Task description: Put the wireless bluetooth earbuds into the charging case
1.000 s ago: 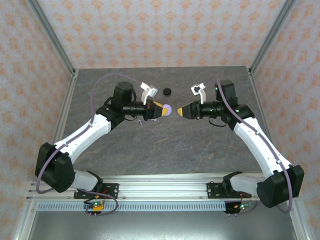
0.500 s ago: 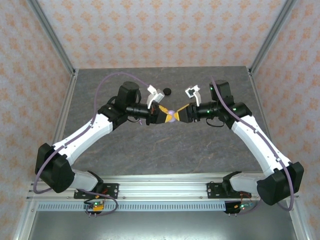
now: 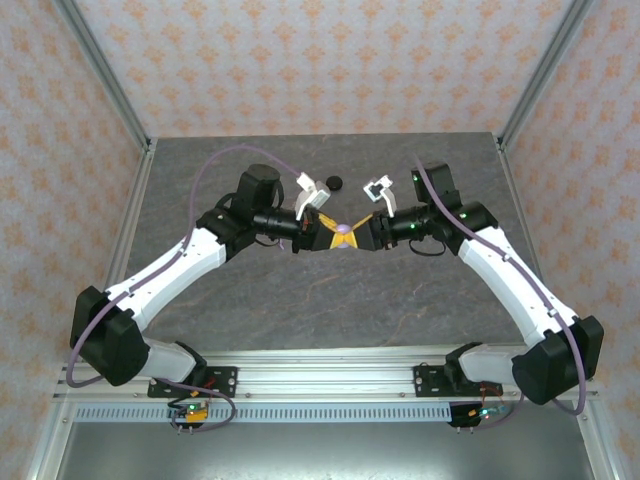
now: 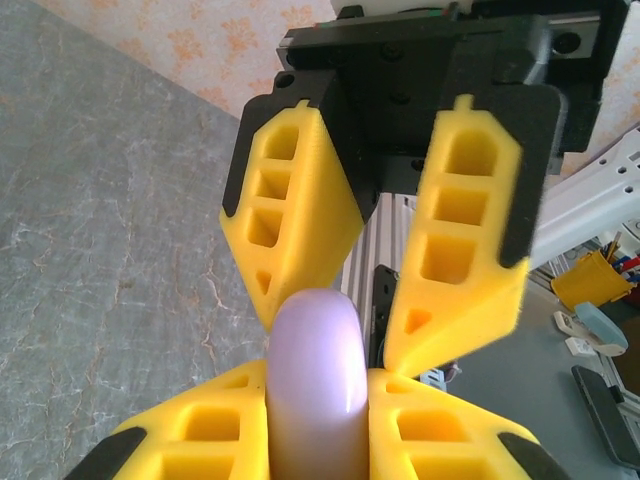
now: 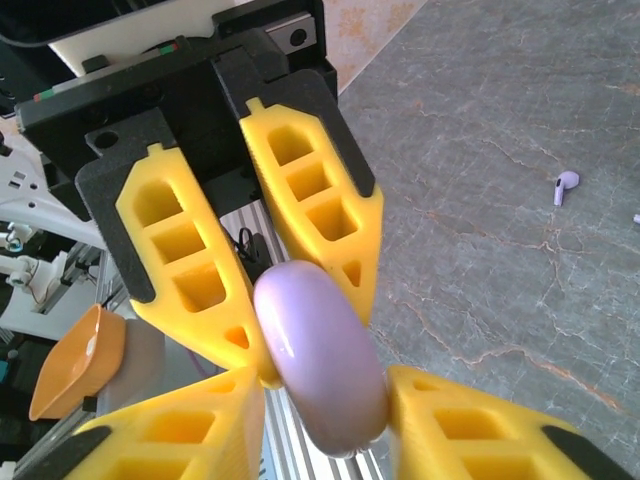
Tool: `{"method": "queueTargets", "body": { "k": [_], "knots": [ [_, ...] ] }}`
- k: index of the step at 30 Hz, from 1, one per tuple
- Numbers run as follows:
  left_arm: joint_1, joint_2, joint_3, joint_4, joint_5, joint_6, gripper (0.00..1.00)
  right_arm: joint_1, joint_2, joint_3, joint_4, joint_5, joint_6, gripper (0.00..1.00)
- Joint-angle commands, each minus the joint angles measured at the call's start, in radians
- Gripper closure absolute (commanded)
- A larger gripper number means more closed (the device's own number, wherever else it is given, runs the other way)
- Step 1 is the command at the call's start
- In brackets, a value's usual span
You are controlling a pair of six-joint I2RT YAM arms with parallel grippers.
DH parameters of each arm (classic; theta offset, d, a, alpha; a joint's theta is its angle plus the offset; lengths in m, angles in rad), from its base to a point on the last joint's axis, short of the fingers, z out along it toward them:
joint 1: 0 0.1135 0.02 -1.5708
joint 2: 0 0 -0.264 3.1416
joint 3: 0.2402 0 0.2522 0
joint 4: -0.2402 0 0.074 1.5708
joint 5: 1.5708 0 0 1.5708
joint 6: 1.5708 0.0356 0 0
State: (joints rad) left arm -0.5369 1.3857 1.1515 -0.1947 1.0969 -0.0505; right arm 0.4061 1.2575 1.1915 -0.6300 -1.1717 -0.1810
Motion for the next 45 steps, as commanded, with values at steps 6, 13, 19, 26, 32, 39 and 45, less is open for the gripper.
{"method": "queueTargets", "body": {
  "k": [6, 13, 19, 26, 32, 39, 45],
  "knots": [
    [-0.01, -0.038, 0.031, -0.013, -0.006, 0.01, 0.72, 0.01, -0.025, 0.034, 0.036, 0.027, 0.019, 0.81],
    [-0.009, -0.111, -0.066, 0.148, -0.129, -0.127, 0.49, 0.009, -0.064, 0.004, 0.147, 0.066, 0.131, 0.83],
    [-0.009, -0.18, -0.187, 0.347, -0.201, -0.27, 0.42, 0.01, -0.069, -0.031, 0.257, 0.052, 0.229, 0.83],
    [-0.011, -0.183, -0.251, 0.514, -0.21, -0.376, 0.42, 0.014, -0.102, -0.048, 0.308, 0.036, 0.27, 0.82],
    [-0.022, -0.162, -0.243, 0.532, -0.201, -0.385, 0.5, 0.017, -0.102, -0.043, 0.309, 0.027, 0.269, 0.82],
    [-0.033, -0.15, -0.228, 0.518, -0.194, -0.37, 0.55, 0.021, -0.104, -0.04, 0.301, 0.028, 0.265, 0.82],
    [-0.038, -0.143, -0.221, 0.511, -0.198, -0.368, 0.62, 0.023, -0.102, -0.038, 0.29, 0.017, 0.256, 0.82]
  ]
}}
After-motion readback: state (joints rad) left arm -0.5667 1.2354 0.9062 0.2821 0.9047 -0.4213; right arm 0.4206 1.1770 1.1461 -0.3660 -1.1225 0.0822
